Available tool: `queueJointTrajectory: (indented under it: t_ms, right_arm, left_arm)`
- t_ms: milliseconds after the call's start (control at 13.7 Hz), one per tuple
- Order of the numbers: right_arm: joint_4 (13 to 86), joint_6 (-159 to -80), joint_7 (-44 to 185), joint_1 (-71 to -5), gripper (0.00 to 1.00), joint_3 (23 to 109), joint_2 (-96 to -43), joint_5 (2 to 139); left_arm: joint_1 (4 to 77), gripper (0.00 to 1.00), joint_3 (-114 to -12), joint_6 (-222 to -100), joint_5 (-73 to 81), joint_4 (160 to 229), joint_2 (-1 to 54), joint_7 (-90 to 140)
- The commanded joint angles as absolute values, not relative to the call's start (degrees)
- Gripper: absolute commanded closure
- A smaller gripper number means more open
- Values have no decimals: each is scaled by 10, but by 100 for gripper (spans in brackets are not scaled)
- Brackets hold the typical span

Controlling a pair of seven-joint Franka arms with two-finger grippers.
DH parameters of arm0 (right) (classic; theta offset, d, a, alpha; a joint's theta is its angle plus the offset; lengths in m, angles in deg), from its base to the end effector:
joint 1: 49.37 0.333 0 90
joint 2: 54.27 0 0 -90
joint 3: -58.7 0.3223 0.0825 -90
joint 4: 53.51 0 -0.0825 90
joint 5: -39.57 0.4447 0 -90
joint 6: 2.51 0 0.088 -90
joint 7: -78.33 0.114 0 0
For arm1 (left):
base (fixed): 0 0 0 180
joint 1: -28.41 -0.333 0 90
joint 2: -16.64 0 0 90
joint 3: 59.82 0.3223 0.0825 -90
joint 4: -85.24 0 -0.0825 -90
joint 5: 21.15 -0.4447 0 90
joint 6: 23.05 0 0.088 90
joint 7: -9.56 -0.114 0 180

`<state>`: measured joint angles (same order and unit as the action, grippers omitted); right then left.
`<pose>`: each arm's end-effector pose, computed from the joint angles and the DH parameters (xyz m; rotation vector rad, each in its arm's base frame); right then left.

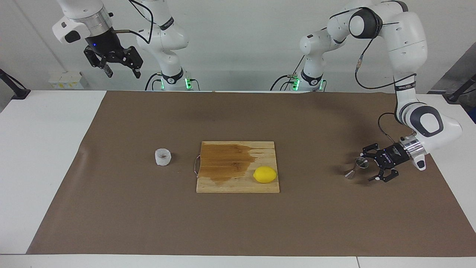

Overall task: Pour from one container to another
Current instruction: 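Open the left gripper and reach toward the metal jigger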

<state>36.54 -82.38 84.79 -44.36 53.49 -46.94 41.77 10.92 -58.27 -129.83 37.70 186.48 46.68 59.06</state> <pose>0.5538 -0.0007 0.6830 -3.0892 0.1692 0.0818 0.6671 0.1533 0.2286 1.4746 1.7473 -0.7441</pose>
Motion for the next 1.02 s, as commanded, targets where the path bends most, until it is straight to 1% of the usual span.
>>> queueJointTrajectory:
  t_ms: [0,146,437,728,801,947]
  right_arm:
    - [373,-823,852,-446,0,537,-461,415]
    - [373,-822,852,-446,0,537,-461,415]
    - [373,-822,852,-446,0,537,-461,415]
    - [373,-822,852,-446,0,537,-461,415]
    - [373,-822,852,-446,0,537,-461,415]
    - [373,-823,852,-446,0,537,-461,415]
  left_arm:
    - [106,9,-585,-1302,419,1905,449,585]
    - [106,13,-588,-1299,425,1909,449,575]
    - [107,20,-589,-1297,482,1934,443,533]
    - [108,29,-589,-1297,539,1967,434,486]
    - [108,35,-589,-1297,540,1966,434,486]
    - [109,79,-589,-1297,551,1966,434,486]
